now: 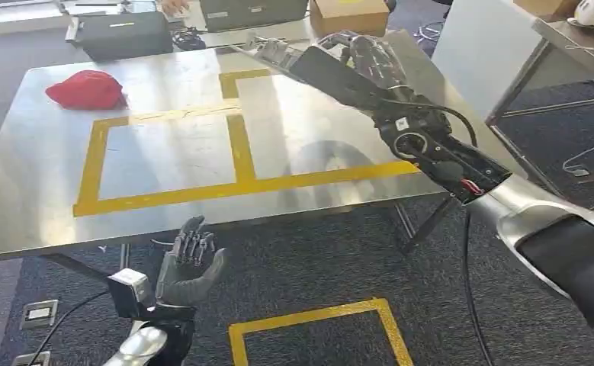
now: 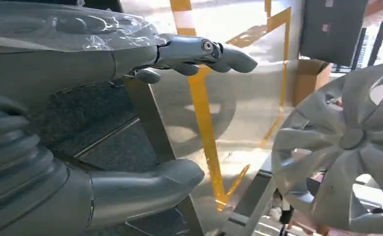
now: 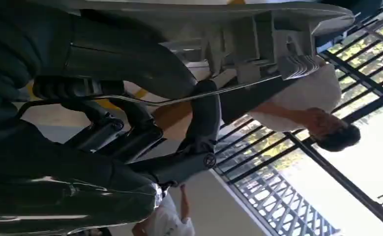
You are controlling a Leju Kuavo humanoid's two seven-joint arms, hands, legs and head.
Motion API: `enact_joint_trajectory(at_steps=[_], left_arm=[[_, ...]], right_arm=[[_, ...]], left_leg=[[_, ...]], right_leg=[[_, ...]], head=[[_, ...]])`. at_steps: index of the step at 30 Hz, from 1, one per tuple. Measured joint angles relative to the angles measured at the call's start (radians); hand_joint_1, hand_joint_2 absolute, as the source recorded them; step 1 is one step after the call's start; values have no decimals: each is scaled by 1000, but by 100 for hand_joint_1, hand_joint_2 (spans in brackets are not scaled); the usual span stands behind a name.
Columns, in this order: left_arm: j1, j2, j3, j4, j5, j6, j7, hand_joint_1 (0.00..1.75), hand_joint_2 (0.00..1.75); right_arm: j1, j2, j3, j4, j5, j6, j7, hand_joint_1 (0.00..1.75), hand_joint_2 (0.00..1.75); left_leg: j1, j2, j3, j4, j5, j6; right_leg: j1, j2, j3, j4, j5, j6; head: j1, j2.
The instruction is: Take the parts from the cabinet and place them on the table.
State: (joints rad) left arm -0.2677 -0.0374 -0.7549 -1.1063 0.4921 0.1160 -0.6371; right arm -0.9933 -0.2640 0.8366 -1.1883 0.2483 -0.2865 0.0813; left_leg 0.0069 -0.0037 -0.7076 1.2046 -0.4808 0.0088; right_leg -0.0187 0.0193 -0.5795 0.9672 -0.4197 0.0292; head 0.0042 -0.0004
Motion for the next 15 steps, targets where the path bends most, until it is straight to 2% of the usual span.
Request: enact_joint_trajectory(at_steps=[1, 2, 3, 4, 5, 6, 7, 8, 9, 10, 12, 13, 14, 15], left_arm=[[-1, 0, 0, 0, 0, 0, 0, 0, 175], [-1, 0, 0, 0, 0, 0, 0, 0, 175], [0, 3, 0, 0, 0, 0, 0, 0, 175], [1, 3, -1, 0, 0, 0, -1, 0, 175], [0, 3, -1, 1, 0, 0, 0, 0, 175], [0, 3, -1, 1, 0, 0, 0, 0, 175], [-3, 3, -1, 0, 0, 0, 0, 0, 175], [-4, 0, -1, 0, 0, 0, 0, 0, 175], [-4, -3, -1, 0, 0, 0, 0, 0, 175], [-4, -3, -1, 0, -1, -1, -1, 0, 175], [1, -3, -1, 3, -2, -3, 0, 0, 175], [5, -2, -1, 6, -2, -3, 0, 0, 175], [8, -2, -1, 7, -2, -3, 0, 0, 175], [10, -2, -1, 8, -2, -3, 0, 0, 175]], right_arm=[[-5, 0, -2, 0, 0, 0, 0, 175, 175], [-9, 0, -3, -1, 0, 0, 0, 175, 175], [-15, 0, -4, -1, 0, 0, -2, 175, 175], [-17, 0, -4, 0, 0, 0, -3, 175, 175], [-18, 0, -4, 0, 0, 0, -3, 175, 175], [-18, 0, -5, 0, 0, 0, -3, 175, 175], [-24, 0, -7, -1, 0, 0, -3, 175, 175], [-25, 0, -10, -2, 0, 0, -3, 175, 175], [-27, 0, -13, -2, 0, 0, -5, 175, 175], [-28, 0, -13, -2, 0, 0, -6, 175, 175], [-11, 2, -11, -1, 0, 1, -12, 175, 175], [-2, 2, -11, 2, 0, 1, -11, 175, 175], [3, 2, -11, 4, 0, 1, -11, 175, 175], [3, 2, -11, 7, 0, 1, -11, 175, 175]], left_leg=[[-11, -1, 23, -93, 67, 22], [-26, -5, 43, -177, 123, 49], [-34, -2, 59, -198, 120, 76], [-40, -4, 60, -216, 125, 73], [-45, -4, 64, -222, 119, 74], [-43, -3, 69, -232, 114, 76], [-37, -1, 86, -266, 107, 75], [-20, 4, 101, -292, 105, 56], [-22, 0, 110, -301, 106, 54], [-19, 0, 119, -304, 104, 57], [-17, -1, 134, -303, 94, 54], [-15, -3, 142, -301, 87, 52], [-13, -6, 148, -297, 81, 48], [-11, -8, 154, -291, 73, 44]], right_leg=[[6, 2, 6, -1, -3, -3], [7, 4, 9, -4, -6, -5], [14, 6, 10, -9, -8, -1], [5, 9, 10, -11, -8, 0], [1, 8, 10, -12, -9, 6], [0, 6, 10, -16, -11, 10], [7, 7, 10, -19, -11, 14], [5, 1, -5, -10, -24, 15], [12, -1, -13, 16, -44, 19], [9, -3, -44, 111, -96, 23], [6, -6, -106, 265, -153, 31], [3, -6, -126, 303, -149, 35], [-1, -7, -125, 288, -121, 37], [-4, -9, -108, 232, -70, 39]], head=[[-1, 0], [-1, 0], [14, 0], [17, 0], [7, 0], [0, 0], [0, 0], [3, 0], [10, 0], [21, 0], [25, 0], [27, 0], [31, 0], [38, 0]])
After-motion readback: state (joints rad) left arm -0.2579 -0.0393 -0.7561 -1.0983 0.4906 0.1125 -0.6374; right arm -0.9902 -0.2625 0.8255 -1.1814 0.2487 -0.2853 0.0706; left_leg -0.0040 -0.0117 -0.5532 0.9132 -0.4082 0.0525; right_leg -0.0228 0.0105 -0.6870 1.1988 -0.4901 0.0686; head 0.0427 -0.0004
